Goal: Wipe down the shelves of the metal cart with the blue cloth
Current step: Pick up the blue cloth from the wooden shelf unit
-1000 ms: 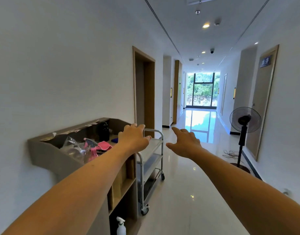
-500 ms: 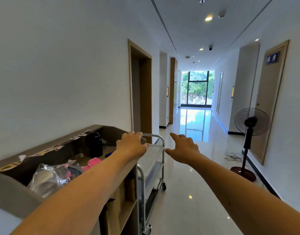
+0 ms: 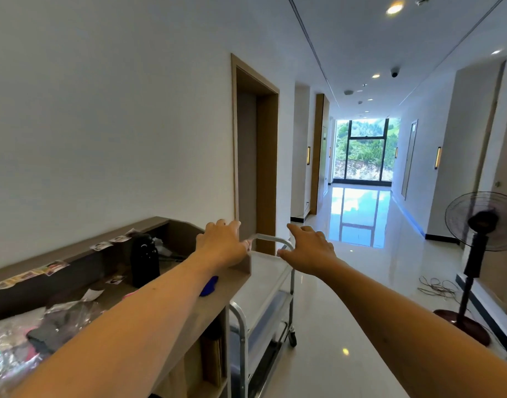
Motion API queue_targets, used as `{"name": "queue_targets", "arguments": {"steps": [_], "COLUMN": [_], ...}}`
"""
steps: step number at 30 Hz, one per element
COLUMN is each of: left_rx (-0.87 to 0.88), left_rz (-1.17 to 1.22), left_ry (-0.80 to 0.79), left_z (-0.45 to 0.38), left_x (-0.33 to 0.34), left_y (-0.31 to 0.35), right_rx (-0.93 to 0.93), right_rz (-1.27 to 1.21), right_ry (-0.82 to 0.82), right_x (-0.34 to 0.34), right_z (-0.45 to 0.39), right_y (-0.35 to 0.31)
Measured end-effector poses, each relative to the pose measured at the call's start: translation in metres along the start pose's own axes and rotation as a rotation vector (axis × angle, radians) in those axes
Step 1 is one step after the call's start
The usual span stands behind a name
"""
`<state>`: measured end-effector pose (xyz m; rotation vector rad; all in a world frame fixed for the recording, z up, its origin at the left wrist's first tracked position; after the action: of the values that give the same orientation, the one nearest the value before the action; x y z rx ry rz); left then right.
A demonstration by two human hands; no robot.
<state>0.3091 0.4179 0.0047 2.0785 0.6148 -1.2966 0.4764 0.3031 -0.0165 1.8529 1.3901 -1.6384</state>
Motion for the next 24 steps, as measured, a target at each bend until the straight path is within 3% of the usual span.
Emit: {"name": "queue_targets", "arguments": {"steps": [10, 24], "left_rx": [-0.191, -0.468], "left_rz": [-0.100, -0.097], "left_ry": [-0.003, -0.094], "left_z": [-0.085, -0.079], "left_x": [0.029, 0.093], "left_y": [-0.030, -0.182], "right_rx": [-0.151, -0.367], "right_rz": [-0.067, -0.078], "right_ry": [-0.102, -0.362], "right_x": [0.049, 0.204], "right_z": [-0.133, -0.164], "right_y": [0.011, -0.096]}}
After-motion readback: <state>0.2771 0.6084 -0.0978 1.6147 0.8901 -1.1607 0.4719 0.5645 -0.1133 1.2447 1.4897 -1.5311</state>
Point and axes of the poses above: each hand's wrist, its own z-axis away from the middle knuckle, its own x-axis out of the palm, y = z × x, the point moved 3 cm from there along -z, towards the middle knuckle, and after that the axes turned 2 degrees about x, right-handed, at the moved point
